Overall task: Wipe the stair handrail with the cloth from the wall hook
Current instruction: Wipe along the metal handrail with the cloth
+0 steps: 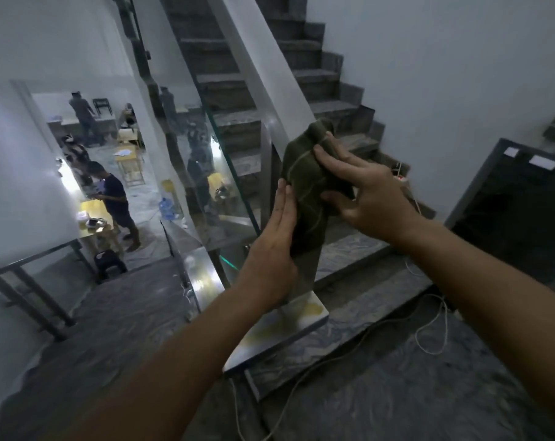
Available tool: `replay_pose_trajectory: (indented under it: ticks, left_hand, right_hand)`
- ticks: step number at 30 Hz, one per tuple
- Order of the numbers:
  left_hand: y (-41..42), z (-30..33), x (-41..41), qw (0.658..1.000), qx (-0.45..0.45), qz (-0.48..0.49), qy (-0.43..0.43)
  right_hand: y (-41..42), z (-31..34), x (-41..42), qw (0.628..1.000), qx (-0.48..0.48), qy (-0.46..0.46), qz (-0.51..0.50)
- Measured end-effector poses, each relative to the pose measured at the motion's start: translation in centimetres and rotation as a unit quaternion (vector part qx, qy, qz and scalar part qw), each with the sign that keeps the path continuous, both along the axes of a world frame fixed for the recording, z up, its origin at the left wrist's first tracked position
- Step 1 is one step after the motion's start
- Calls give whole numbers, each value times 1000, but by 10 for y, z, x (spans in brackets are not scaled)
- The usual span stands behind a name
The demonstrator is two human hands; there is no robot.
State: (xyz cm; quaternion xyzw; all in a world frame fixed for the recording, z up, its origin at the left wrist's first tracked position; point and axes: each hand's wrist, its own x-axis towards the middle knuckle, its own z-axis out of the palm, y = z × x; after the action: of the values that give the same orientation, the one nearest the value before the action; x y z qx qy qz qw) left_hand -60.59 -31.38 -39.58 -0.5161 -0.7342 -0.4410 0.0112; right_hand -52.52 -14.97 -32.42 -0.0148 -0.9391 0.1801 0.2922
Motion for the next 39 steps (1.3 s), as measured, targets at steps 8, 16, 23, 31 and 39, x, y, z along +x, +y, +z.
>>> replay_pose_trajectory:
  ticks: [8,16,23,31,39]
  left_hand:
    - [-26,-10,4,991,-113,-28,59]
    - [-42,-59,0,945,-314,-50,74]
    - [-30,-93,16,884,-458,-51,76]
    - [-40,-113,31,857,-506,-17,92]
    - [-77,-123,25,863,-497,47,78]
  right_hand:
    - [-40,-87,-1,984,1,158,-83]
    - [-57,-167,17,990,-32,3,-135]
    - [-66,-198,30,956,-73,-216,-185]
    - [-67,-208,24,916,-80,-343,-191]
    - [-97,-215,30,917,-16,-365,-162]
